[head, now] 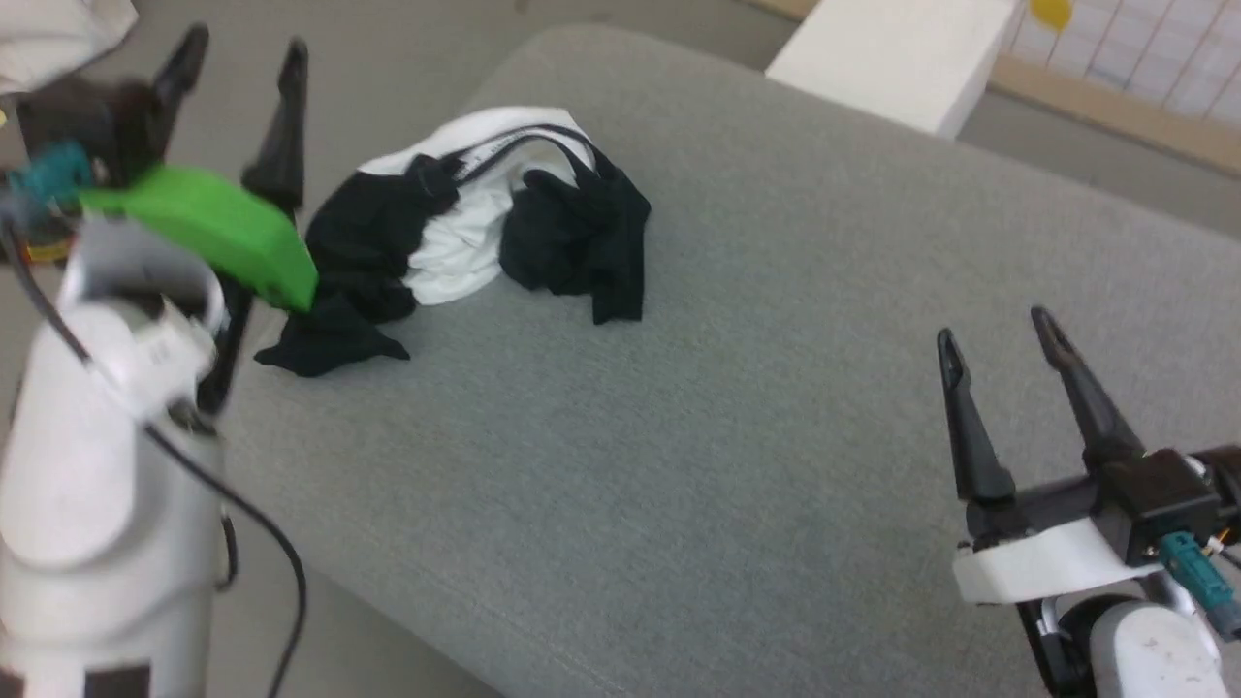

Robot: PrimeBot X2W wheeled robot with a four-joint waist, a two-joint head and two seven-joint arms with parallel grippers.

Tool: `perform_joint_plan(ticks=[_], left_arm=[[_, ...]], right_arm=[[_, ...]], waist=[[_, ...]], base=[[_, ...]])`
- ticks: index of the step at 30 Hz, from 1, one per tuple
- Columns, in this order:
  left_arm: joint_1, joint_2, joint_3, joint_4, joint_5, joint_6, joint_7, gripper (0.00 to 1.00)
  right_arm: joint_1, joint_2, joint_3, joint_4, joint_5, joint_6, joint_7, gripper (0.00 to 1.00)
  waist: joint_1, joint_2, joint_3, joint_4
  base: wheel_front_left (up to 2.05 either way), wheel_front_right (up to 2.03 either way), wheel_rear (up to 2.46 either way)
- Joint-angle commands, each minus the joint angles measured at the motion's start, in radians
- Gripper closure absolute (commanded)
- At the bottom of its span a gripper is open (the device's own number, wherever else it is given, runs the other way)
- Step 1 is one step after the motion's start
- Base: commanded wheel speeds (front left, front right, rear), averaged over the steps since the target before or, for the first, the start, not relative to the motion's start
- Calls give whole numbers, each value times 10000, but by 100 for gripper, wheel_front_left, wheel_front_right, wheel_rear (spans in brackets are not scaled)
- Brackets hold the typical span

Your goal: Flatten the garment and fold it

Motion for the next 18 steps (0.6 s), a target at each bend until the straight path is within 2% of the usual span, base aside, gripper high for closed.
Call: perform_joint_plan(ticks=[1,3,8,18], left_arm=[[-482,103,-73,382,-113,-63,115,0],[-1045,448,-398,1002,-87,-106,355,0],[-2051,892,-823,2242,-472,-142,641,0],[-2548,1515,-1770,3760,-1030,-153,1219,0]], right_arm=[[-207,-114,27,-221,-80,-17,89,0],[-277,-238,78,-550,-98,-17,239,0],[-394,-656,103,-1326,-80,-17,649,0],[-643,-1292,43,-2302,131,-17,1210,0]], waist=[[-1,0,1106,-540],[-1,0,1446,-712],[-1,0,2236,-1097],[-1,0,3512,-1720]], base=[[0,0,0],[0,0,0],[0,0,0],[0,0,0]])
